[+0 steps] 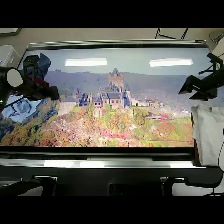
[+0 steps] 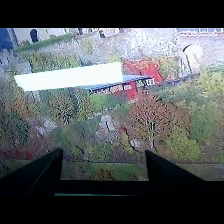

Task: Fold the clothes and pants, and hang the long-sleeved shirts on hangers.

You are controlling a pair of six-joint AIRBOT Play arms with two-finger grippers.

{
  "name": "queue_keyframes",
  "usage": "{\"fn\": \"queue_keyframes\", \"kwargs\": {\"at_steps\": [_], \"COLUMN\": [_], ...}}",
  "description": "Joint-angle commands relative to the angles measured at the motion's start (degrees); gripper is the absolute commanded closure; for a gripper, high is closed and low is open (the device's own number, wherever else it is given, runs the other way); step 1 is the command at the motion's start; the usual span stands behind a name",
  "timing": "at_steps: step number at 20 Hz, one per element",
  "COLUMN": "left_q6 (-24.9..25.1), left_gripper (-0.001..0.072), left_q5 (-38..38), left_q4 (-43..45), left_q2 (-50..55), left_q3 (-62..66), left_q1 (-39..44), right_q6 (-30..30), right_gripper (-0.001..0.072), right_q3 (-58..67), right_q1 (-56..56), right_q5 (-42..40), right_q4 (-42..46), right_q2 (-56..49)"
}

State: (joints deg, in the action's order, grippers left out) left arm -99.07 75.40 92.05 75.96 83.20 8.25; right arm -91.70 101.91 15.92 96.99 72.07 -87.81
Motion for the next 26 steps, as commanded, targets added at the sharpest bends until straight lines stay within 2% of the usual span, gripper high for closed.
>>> {"fn": "queue_keyframes", "kwargs": {"at_steps": [1, 11, 16, 21, 23, 25, 26], "left_q6": [0.0, 0.0, 0.0, 0.0, 0.0, -0.6, -2.6], "left_gripper": [0.0009, 0.0009, 0.0009, 0.0009, 0.0008, -0.0002, -0.0004], "left_q5": [0.0, 0.0, -0.1, -3.5, -4.0, -5.0, -4.9], "left_q4": [0.0, 0.0, 0.0, -1.1, -1.0, 0.4, 2.5], "left_q2": [0.0, 0.0, 0.0, 0.0, 0.0, 0.0, 0.0], "left_q3": [0.0, 0.0, 0.0, 0.0, 0.0, 0.2, 0.8], "left_q1": [0.0, 0.0, 0.0, 0.0, 0.0, -0.5, -1.5], "right_q6": [0.0, 0.0, 0.2, 0.2, 0.2, 0.2, 0.5], "right_gripper": [0.0105, 0.0105, 0.0105, 0.0105, 0.0105, 0.0105, 0.0105], "right_q3": [0.0, 0.0, 0.0, 0.0, 0.0, 0.0, 0.0], "right_q1": [-0.1, 0.0, -0.1, -0.1, -0.1, -0.1, 0.0], "right_q5": [0.0, -0.3, -25.1, -37.8, -38.8, -34.2, -31.0], "right_q4": [0.0, 0.0, 0.1, -0.1, -0.1, -0.3, 0.1], "right_q2": [0.0, 0.0, 0.0, 0.0, 0.0, 0.1, 0.1]}}
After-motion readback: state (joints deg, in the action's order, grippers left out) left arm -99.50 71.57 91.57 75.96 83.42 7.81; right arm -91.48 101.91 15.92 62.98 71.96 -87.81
